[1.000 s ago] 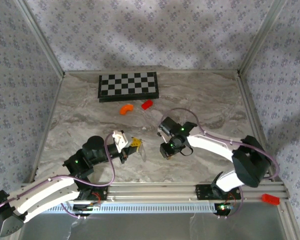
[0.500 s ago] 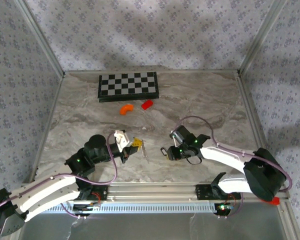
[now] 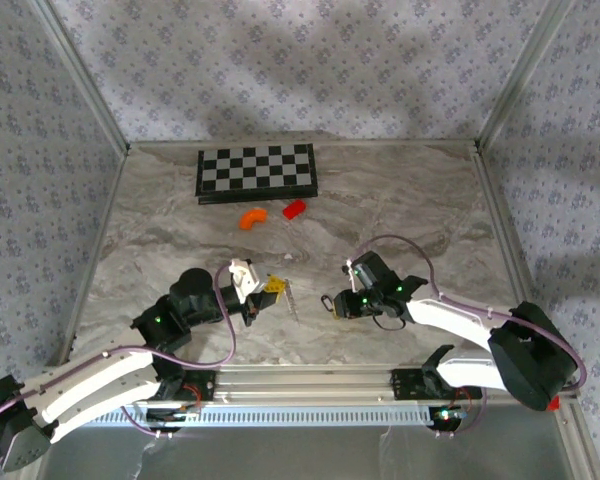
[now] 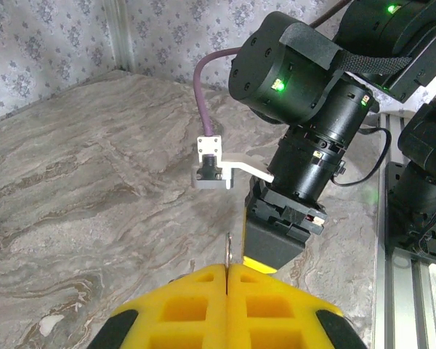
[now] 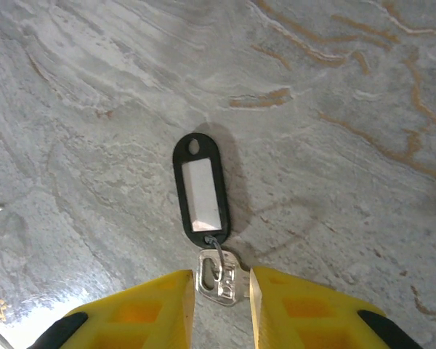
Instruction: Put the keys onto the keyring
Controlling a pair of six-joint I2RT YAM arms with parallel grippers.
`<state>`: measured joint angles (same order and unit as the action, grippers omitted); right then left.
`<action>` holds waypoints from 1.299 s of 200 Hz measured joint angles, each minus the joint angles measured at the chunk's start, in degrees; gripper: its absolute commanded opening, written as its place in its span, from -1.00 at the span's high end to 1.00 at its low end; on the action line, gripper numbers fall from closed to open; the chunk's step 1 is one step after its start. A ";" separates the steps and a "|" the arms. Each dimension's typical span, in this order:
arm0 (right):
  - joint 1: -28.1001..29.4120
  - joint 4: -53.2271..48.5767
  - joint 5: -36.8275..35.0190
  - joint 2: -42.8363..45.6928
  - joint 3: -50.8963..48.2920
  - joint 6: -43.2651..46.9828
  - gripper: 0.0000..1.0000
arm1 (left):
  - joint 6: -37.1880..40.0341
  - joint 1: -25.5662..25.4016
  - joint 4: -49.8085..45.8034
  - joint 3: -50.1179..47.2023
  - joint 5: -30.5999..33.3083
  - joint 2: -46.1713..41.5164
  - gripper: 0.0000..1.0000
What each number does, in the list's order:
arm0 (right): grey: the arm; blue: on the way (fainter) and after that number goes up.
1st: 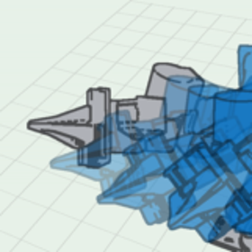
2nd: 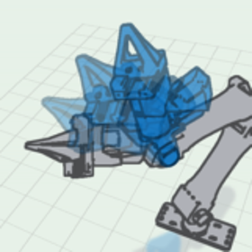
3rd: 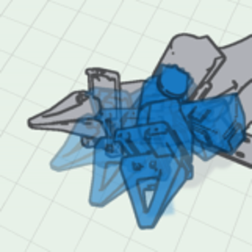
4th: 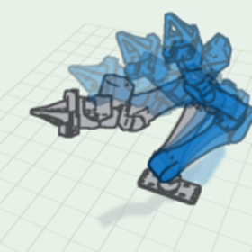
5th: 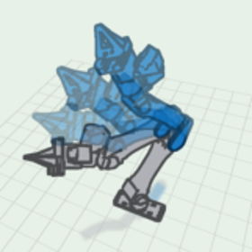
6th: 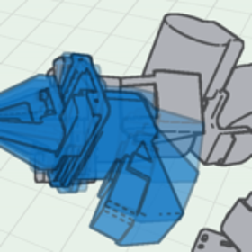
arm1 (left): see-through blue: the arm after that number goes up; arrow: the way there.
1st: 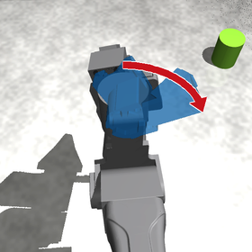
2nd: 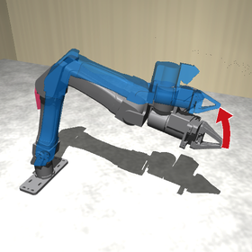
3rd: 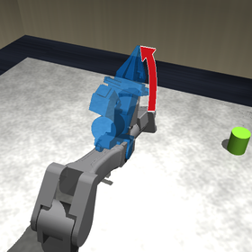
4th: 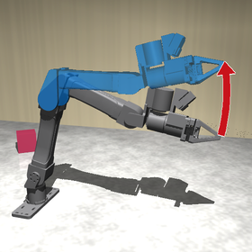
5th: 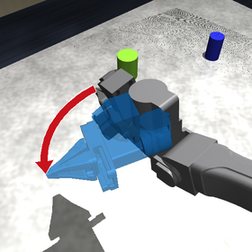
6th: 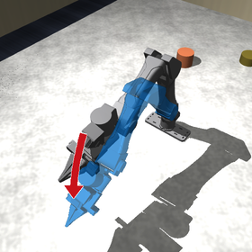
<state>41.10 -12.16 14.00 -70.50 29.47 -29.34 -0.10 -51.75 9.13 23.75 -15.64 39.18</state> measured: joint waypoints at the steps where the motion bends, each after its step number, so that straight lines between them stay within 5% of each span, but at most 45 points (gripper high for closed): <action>1: 0.00 0.04 0.04 0.00 0.00 0.00 0.44 | 0.00 0.00 0.02 0.00 0.00 -0.02 1.00; 260: -0.20 1.42 3.91 -4.24 0.00 3.28 0.56 | -0.46 0.00 0.11 0.00 -0.15 -0.02 1.00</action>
<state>40.91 -10.74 17.91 -74.74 29.47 -26.06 -0.56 -51.75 9.23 23.75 -15.79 39.16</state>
